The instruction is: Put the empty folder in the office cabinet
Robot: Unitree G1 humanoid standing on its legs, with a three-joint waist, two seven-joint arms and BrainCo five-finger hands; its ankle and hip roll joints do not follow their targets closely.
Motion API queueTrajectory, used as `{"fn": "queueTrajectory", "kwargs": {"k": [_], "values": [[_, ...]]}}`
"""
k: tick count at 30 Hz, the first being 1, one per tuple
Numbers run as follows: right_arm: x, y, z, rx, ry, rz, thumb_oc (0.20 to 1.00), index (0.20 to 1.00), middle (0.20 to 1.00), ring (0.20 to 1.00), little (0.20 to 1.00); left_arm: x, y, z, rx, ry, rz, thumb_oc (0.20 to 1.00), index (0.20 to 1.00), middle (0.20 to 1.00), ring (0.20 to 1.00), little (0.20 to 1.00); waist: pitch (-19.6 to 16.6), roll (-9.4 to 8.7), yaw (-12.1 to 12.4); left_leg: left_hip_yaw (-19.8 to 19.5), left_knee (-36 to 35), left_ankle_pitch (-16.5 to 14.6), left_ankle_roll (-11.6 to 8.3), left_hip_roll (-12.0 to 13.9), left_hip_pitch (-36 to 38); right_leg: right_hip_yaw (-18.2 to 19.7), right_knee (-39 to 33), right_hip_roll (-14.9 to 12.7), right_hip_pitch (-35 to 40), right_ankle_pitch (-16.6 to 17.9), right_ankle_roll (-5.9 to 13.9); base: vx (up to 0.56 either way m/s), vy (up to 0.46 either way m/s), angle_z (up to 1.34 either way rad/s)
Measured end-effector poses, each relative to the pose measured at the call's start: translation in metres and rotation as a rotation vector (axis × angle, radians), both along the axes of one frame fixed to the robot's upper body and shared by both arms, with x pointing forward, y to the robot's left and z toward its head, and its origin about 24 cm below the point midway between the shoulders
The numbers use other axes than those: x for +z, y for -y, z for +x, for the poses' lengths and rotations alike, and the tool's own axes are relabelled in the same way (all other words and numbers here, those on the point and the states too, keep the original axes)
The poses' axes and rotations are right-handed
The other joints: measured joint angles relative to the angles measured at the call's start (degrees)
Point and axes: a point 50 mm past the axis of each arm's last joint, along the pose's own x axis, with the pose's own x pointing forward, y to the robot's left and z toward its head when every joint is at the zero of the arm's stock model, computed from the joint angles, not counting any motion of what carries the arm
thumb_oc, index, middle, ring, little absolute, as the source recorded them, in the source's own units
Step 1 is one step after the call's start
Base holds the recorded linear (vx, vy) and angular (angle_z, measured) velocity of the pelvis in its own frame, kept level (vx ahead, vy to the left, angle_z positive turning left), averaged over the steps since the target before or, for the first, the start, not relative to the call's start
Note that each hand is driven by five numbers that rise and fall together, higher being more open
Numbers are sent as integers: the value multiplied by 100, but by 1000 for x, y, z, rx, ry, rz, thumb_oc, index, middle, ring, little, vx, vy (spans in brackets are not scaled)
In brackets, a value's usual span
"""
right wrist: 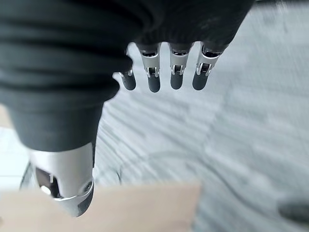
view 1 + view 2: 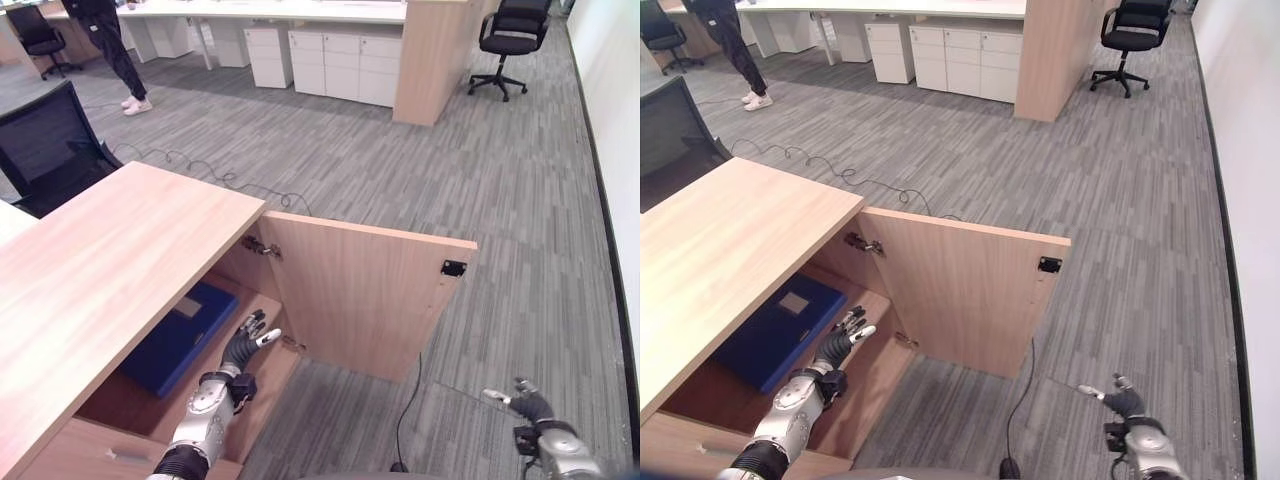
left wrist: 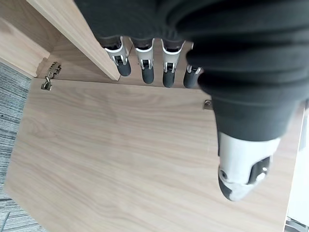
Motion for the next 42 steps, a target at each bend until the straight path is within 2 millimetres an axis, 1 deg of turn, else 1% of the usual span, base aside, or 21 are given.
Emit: {"fn": "queueTrajectory", "kwargs": {"k": [2, 4, 8, 12, 13, 14, 19, 21, 23, 24, 26, 27, 31, 32, 36, 38, 39, 40, 41, 42], "values": [[8, 7, 8, -1, 23, -20, 1000, 1000, 1000, 1000, 1000, 0, -3, -2, -19, -7, 11, 1000, 1000, 1000, 1000, 1000, -63, -74, 5, -13, -3, 0, 0, -7, 2, -13, -24, -17, 14, -18, 25, 15, -32, 4], [20, 13, 20, 5, 57, -46, 1000, 1000, 1000, 1000, 1000, -2, -2, -4, -40, -18, 12, 1000, 1000, 1000, 1000, 1000, -82, -81, 3, -45, -47, -1, -1, -29, 3, -61, -26, -44, 31, -17, 33, 18, -32, 8], [30, 14, 35, 25, 92, -60, 1000, 1000, 1000, 1000, 1000, -9, 3, -13, -75, -51, 4, 1000, 1000, 1000, 1000, 1000, -108, -30, -3, -116, -53, -2, -5, -21, 6, -135, -26, -46, 83, -19, 35, 7, -17, 9], [35, 10, 46, 70, 97, -76, 1000, 1000, 1000, 1000, 1000, -10, 8, -14, -107, -55, -6, 1000, 1000, 1000, 1000, 1000, -157, 50, 151, -154, -54, -2, -14, -21, -18, -151, -26, -44, 100, -20, 33, -10, -13, 5], [36, 3, 54, 121, 96, -81, 1000, 1000, 1000, 1000, 1000, -11, 10, -15, -115, -60, -7, 1000, 1000, 1000, 1000, 1000, -164, 68, 162, -169, -54, 0, -10, -22, -30, -166, -25, -46, 100, -20, 33, -19, -6, 5], [36, 0, 57, 144, 92, -83, 1000, 1000, 1000, 1000, 1000, -11, 10, -15, -117, -59, -9, 1000, 1000, 1000, 1000, 1000, -164, 68, 165, -182, -54, 7, -6, -22, -38, -177, -25, -47, 100, -19, 32, -22, -5, 8], [31, -18, 65, 218, 82, -59, 1000, 1000, 1000, 1000, 1000, -11, 12, -15, -122, -59, -5, 1000, 1000, 1000, 1000, 1000, -167, 72, 221, -292, -52, 45, 14, -20, -54, -290, -7, -53, 119, -13, 23, -6, -3, 11], [28, -33, 72, 263, 96, -36, 1000, 1000, 1000, 1000, 1000, -11, 12, -15, -119, -60, -4, 1000, 1000, 1000, 1000, 1000, -150, 49, 247, -308, -49, 74, 14, -17, -57, -312, 4, -52, 131, -10, 19, -15, -1, 5], [25, -43, 75, 273, 105, -11, 1000, 1000, 1000, 1000, 1000, -12, 12, -15, -119, -60, -5, 1000, 1000, 1000, 1000, 1000, -144, 46, 262, -326, -51, 74, 13, -15, -58, -327, 4, -52, 163, -16, 25, -10, 5, 7], [21, -54, 77, 295, 104, 10, 1000, 1000, 1000, 1000, 1000, -12, 13, -15, -118, -60, -6, 1000, 1000, 1000, 1000, 1000, -140, 48, 289, -363, -54, 71, 11, -16, -52, -368, 0, -59, 192, -41, 46, -3, 6, 13], [18, -65, 81, 318, 109, 26, 1000, 1000, 1000, 1000, 1000, -12, 13, -15, -117, -61, -6, 1000, 1000, 1000, 1000, 1000, -129, 50, 320, -406, -54, 68, 10, -15, -76, -418, -9, -64, 201, -65, 75, -4, 2, 18], [18, -65, 81, 296, 112, 21, 1000, 1000, 1000, 1000, 1000, -14, 12, -17, -113, -70, -5, 1000, 1000, 1000, 1000, 1000, -115, 34, 290, -467, -54, 66, -12, -13, -93, -466, 0, -69, 210, -70, 74, -1, -3, 15], [18, -65, 81, 308, 102, 17, 1000, 1000, 1000, 1000, 1000, -19, 12, -25, -113, -96, -4, 1000, 1000, 1000, 1000, 1000, -98, 11, 297, -540, -55, 86, -36, 1, -127, -544, 2, -62, 229, -84, 50, -4, -13, 14], [19, -60, 81, 293, 85, 6, 1000, 1000, 1000, 1000, 1000, -20, 13, -26, -135, -100, 12, 1000, 1000, 1000, 1000, 1000, -89, -7, 306, -647, -55, 97, -60, 5, -167, -635, 3, -62, 258, -92, 35, -3, -24, 32], [24, -48, 85, 256, 64, -19, 1000, 1000, 1000, 1000, 1000, -20, 15, -30, -170, -112, 11, 1000, 1000, 1000, 1000, 1000, -78, 5, 380, -785, -56, 121, -87, 7, -243, -774, 3, -72, 265, -100, 25, 3, -4, 20], [25, -39, 83, 236, 42, -35, 1000, 1000, 1000, 1000, 1000, -16, 18, -29, -207, -92, 6, 1000, 1000, 1000, 1000, 1000, -75, 11, 513, -812, -56, 130, -96, 11, -259, -795, 4, -72, 264, -100, 23, 3, -2, 14], [27, -33, 83, 217, 28, -48, 1000, 1000, 1000, 1000, 1000, -12, 19, -31, -235, -77, 0, 1000, 1000, 1000, 1000, 1000, -74, 17, 576, -863, -56, 134, -103, 12, -290, -871, -11, -74, 270, -111, 19, 20, 1, 18], [27, -33, 83, 214, 27, -49, 1000, 1000, 1000, 1000, 1000, -12, 19, -32, -234, -80, 1, 1000, 1000, 1000, 1000, 1000, -71, 21, 590, -877, -56, 135, -103, 13, -294, -886, -12, -75, 273, -114, 17, 25, 0, 20], [30, -26, 82, 199, 20, -59, 1000, 1000, 1000, 1000, 1000, -12, 18, -33, -259, -86, 4, 1000, 1000, 1000, 1000, 1000, -61, 31, 727, -936, -57, 139, -112, 11, -308, -921, 4, -74, 292, -118, 10, 34, 5, 16], [33, -21, 82, 189, 19, -76, 1000, 1000, 1000, 1000, 1000, -11, 19, -32, -273, -83, 5, 1000, 1000, 1000, 1000, 1000, -62, 36, 753, -942, -57, 130, -97, 10, -326, -953, 5, -81, 296, -127, 5, 26, 4, 19]]}}
